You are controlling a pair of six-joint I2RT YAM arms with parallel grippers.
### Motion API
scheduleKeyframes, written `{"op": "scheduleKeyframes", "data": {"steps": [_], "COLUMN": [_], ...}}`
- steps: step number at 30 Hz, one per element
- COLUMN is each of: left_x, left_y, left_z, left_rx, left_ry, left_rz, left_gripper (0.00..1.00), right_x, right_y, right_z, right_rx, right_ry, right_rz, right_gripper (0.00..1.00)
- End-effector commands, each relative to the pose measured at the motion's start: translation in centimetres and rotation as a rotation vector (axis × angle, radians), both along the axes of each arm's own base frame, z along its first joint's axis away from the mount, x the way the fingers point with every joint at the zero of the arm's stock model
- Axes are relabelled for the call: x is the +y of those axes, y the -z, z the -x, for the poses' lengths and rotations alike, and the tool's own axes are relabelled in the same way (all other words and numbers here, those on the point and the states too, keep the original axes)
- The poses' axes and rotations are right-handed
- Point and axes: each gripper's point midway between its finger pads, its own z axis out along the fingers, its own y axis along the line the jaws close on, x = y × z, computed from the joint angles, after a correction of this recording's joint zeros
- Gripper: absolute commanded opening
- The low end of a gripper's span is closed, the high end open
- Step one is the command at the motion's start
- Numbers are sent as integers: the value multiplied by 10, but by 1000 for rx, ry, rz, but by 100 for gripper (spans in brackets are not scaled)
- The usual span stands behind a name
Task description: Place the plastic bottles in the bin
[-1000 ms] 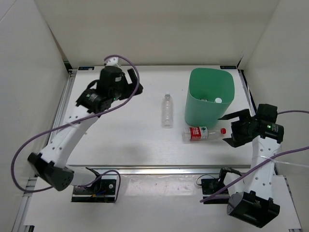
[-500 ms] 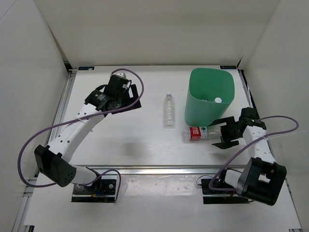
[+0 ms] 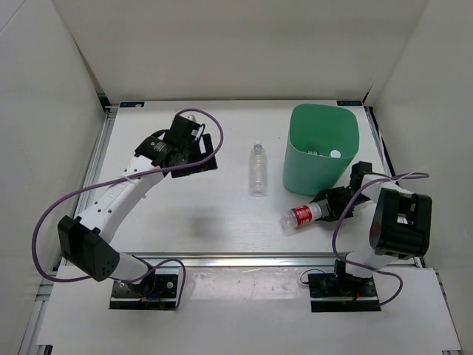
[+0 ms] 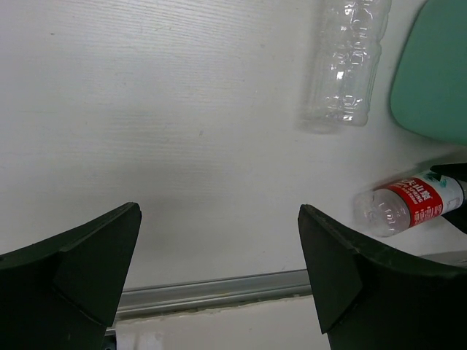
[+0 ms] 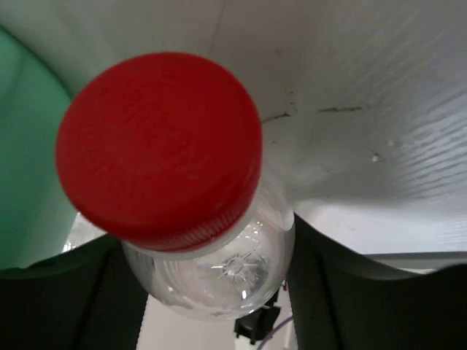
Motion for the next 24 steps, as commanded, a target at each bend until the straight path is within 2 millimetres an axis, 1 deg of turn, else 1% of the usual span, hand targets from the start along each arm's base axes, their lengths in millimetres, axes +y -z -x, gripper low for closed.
{"op": "scheduleKeyframes", "data": {"steps": [1, 3, 4, 5, 6, 7, 8, 9, 10, 11, 12, 13, 14, 15, 16, 17, 18, 19, 20, 22, 23, 24], "left_x": [-2, -3, -4, -6, -8, -9, -10, -14, -11, -15, -19, -19, -23, -23, -24, -29, -30, -33, -38, -42, -46, -52], "left_y": [2, 2, 5, 2, 2, 7, 3, 4, 7, 8, 6, 6, 6, 10, 9, 11, 11, 6, 7, 2, 3, 1], "left_z": [3, 1, 1, 0, -2, -4, -5, -8, -10, -12, -14, -14, -17, -18, -20, -20, -20, -23, -26, -34, -36, -39], "left_rx": [20, 22, 30, 26, 29, 42, 35, 45, 53, 64, 69, 70, 69, 78, 69, 79, 79, 63, 66, 40, 41, 40], "left_ry": [22, 14, 14, 20, 11, 11, 4, 2, -9, -12, -13, -13, -6, -7, -6, 8, 8, 15, 27, 24, 24, 39], "left_rz": [6, 12, 8, 18, 24, 16, 27, 36, 32, 45, 60, 61, 71, 66, 71, 88, 88, 105, 120, 156, 172, 192], "left_gripper": [100, 100, 100, 100, 100, 100, 100, 100, 100, 100, 100, 100, 100, 100, 100, 100, 100, 100, 100, 100, 100, 100], "right_x": [-5, -4, -3, -2, -1, 1, 4, 8, 8, 7, 8, 9, 11, 10, 8, 5, -5, -11, -21, -39, -51, -55], "right_y": [-5, -11, -24, -34, -45, -64, -82, -103, -119, -135, -171, -188, -210, -231, -285, -313, -338, -362, -397, -418, -419, -445], "right_z": [-3, 5, 12, 14, 20, 33, 31, 39, 39, 39, 28, 36, 34, 30, 17, 9, -4, -14, -33, -50, -71, -74], "right_rx": [-2, 9, 9, 7, 10, 4, -43, -88, -126, -161, -255, -261, -308, -355, -535, -643, -749, -854, -1001, -1045, -1032, -1104], "right_ry": [-29, -42, -51, -62, -62, -62, -71, -72, -72, -81, -82, -113, -124, -132, -132, -125, -115, -123, -146, -123, -114, -128], "right_rz": [29, 28, 28, 43, 42, 43, 41, 36, 42, 50, 56, 53, 51, 62, 101, 141, 199, 260, 358, 469, 523, 577], "right_gripper": [61, 52, 50, 42, 39, 38, 38, 38, 38, 38, 38, 38, 26, 24, 24, 24, 34, 39, 42, 43, 43, 46]}}
